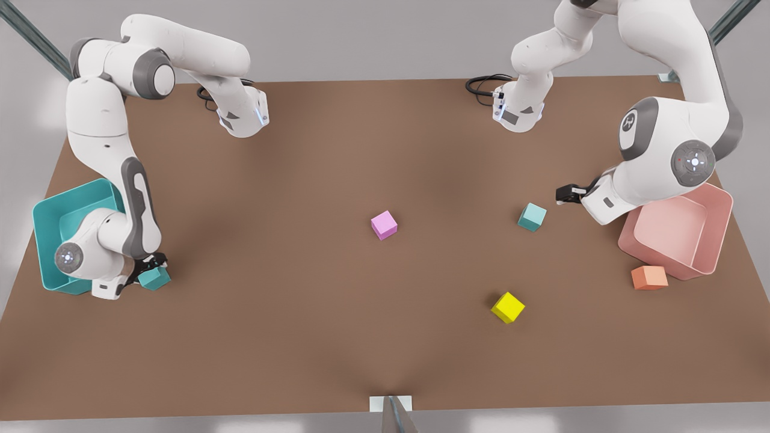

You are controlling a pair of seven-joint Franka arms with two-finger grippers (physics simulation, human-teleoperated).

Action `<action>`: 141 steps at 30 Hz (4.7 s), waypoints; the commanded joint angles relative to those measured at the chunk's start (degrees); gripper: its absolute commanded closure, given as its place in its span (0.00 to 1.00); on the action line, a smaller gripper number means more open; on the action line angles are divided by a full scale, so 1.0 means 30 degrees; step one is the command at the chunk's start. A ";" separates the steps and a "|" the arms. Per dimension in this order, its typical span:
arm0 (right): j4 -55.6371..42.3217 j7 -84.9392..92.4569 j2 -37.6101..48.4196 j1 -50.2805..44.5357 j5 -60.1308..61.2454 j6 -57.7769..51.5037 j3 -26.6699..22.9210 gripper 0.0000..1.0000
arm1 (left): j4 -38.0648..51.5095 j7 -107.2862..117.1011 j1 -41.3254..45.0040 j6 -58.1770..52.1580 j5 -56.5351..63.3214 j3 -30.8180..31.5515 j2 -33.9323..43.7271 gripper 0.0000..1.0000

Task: Stack the two blue cubes on top of each other

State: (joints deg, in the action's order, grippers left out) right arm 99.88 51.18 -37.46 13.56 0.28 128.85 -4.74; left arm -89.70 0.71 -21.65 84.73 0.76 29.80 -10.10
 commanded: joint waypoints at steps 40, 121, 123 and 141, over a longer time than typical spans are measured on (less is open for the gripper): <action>-1.3781 -3.2324 -0.6088 -1.8495 0.1518 -0.4221 0.0175 0.42 | -1.5274 1.7546 0.3788 1.6668 -0.3798 -0.8938 0.0437 0.00; -1.0003 -1.1318 0.2905 -0.6425 -0.1090 -1.4210 -0.0118 0.00 | 0.9129 1.8806 1.4335 0.9227 0.5489 -0.1263 -1.5207 0.32; -1.0002 -1.1318 0.2905 -0.6425 -0.1090 -1.4210 -0.0118 0.00 | 0.9627 1.8044 1.4394 0.9198 0.5577 -0.1321 -1.5413 0.33; -1.0002 -1.1318 0.2876 -0.6425 -0.1090 -1.4240 -0.0118 0.00 | 1.1005 1.7985 1.4892 0.9608 0.5577 -0.1409 -1.6556 0.10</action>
State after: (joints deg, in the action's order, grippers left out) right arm 69.90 16.20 -28.91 -5.71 -3.02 86.21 -5.09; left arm -56.71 56.73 22.98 113.14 17.45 25.55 -59.86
